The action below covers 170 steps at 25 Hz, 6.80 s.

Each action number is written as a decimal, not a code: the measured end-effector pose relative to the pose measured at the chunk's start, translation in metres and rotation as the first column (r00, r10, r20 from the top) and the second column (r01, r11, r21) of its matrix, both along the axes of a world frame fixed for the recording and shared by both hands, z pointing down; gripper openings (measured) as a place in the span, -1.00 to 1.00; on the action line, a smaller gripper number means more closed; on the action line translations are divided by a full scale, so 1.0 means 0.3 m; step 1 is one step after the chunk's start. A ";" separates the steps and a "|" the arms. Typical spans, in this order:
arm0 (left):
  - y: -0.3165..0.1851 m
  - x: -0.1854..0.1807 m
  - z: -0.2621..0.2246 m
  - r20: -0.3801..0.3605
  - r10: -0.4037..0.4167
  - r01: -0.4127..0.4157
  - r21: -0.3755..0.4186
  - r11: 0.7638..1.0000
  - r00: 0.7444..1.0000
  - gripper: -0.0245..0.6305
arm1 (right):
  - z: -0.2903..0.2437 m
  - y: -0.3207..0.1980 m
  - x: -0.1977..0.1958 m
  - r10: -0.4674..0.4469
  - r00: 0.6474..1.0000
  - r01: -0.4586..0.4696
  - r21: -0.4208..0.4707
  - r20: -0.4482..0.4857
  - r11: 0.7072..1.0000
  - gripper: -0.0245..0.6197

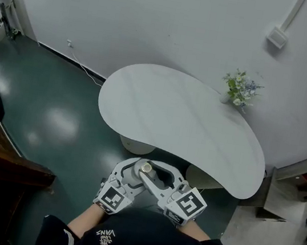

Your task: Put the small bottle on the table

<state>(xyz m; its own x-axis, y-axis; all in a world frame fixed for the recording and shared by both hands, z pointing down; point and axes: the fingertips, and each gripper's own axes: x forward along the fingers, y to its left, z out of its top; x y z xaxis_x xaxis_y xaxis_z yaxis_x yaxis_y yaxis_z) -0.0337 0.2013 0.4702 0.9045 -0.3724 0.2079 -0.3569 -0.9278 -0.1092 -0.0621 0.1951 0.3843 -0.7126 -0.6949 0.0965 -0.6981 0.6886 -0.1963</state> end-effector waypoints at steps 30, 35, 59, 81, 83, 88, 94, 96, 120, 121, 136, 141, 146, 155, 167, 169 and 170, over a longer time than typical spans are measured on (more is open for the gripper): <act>-0.863 0.131 0.095 -0.039 -0.057 0.059 0.049 0.997 0.998 0.19 | 0.089 -0.857 0.121 -0.054 0.997 0.057 0.058 -0.057 0.997 -0.46; -0.995 0.164 0.129 -0.032 -0.086 0.087 0.031 0.996 0.996 0.19 | 0.120 -0.988 0.148 -0.080 0.995 0.083 0.053 -0.055 0.995 -0.46; -1.269 0.135 0.278 0.016 -0.283 0.283 -0.100 0.954 0.959 0.19 | 0.436 -1.511 0.398 0.027 0.994 -0.037 -0.088 -0.107 0.995 -0.46; -1.347 0.035 0.341 0.073 -0.393 0.399 -0.117 0.909 0.917 -0.72 | 0.663 -1.953 0.536 0.183 0.972 -0.193 -0.055 -0.148 0.980 -0.46; -1.349 0.027 0.353 0.083 -0.401 0.409 -0.123 0.904 0.912 -0.78 | 0.684 -1.988 0.551 0.205 0.968 -0.215 -0.051 -0.147 0.975 -0.46; -1.355 0.002 0.373 0.098 -0.422 0.433 -0.131 0.892 0.901 -0.83 | 0.714 -2.053 0.571 0.249 0.959 -0.258 -0.054 -0.137 0.965 -0.46; -1.358 -0.018 0.391 0.125 -0.426 0.441 -0.141 0.887 0.896 -0.85 | 0.740 -2.112 0.568 0.268 0.951 -0.278 -0.043 -0.156 0.960 -0.46; -1.360 -0.021 0.396 0.130 -0.429 0.445 -0.144 0.884 0.894 -0.85 | 0.748 -2.129 0.570 0.273 0.949 -0.282 -0.037 -0.161 0.959 -0.46; -1.367 -0.038 0.385 0.117 -0.397 0.411 -0.149 0.899 0.910 -0.86 | 0.728 -2.121 0.555 0.309 0.941 -0.308 0.027 -0.138 0.951 -0.46; -1.365 -0.035 0.380 0.114 -0.393 0.407 -0.149 0.901 0.912 -0.86 | 0.716 -2.110 0.555 0.307 0.942 -0.306 0.030 -0.135 0.952 -0.46; -1.304 -0.024 0.253 0.032 -0.344 0.345 -0.082 0.935 0.939 -0.86 | 0.500 -1.807 0.539 0.325 0.940 -0.320 0.061 -0.107 0.946 -0.67; -1.241 -0.029 0.218 0.017 -0.321 0.321 -0.061 0.945 0.947 -0.86 | 0.438 -1.667 0.514 0.313 0.946 -0.310 0.055 -0.080 0.949 -0.74; -1.163 -0.035 0.189 -0.002 -0.311 0.311 -0.050 0.949 0.950 -0.86 | 0.414 -1.501 0.493 0.314 0.946 -0.312 0.039 -0.082 0.949 -0.75; -0.984 -0.063 0.147 -0.030 -0.288 0.288 -0.022 0.957 0.957 -0.86 | 0.367 -1.190 0.454 0.343 0.935 -0.342 0.036 -0.089 0.939 -0.76; -0.717 -0.106 0.067 -0.081 -0.248 0.248 -0.003 0.969 0.965 -0.86 | 0.332 -0.801 0.374 0.381 0.919 -0.380 0.031 -0.098 0.924 -0.76; -0.673 -0.118 0.064 -0.082 -0.241 0.242 0.002 0.970 0.967 -0.86 | 0.330 -0.743 0.356 0.385 0.918 -0.384 0.028 -0.099 0.923 -0.76; -0.653 -0.122 0.058 -0.085 -0.238 0.239 0.003 0.971 0.967 -0.86 | 0.326 -0.717 0.350 0.388 0.917 -0.387 0.027 -0.097 0.922 -0.76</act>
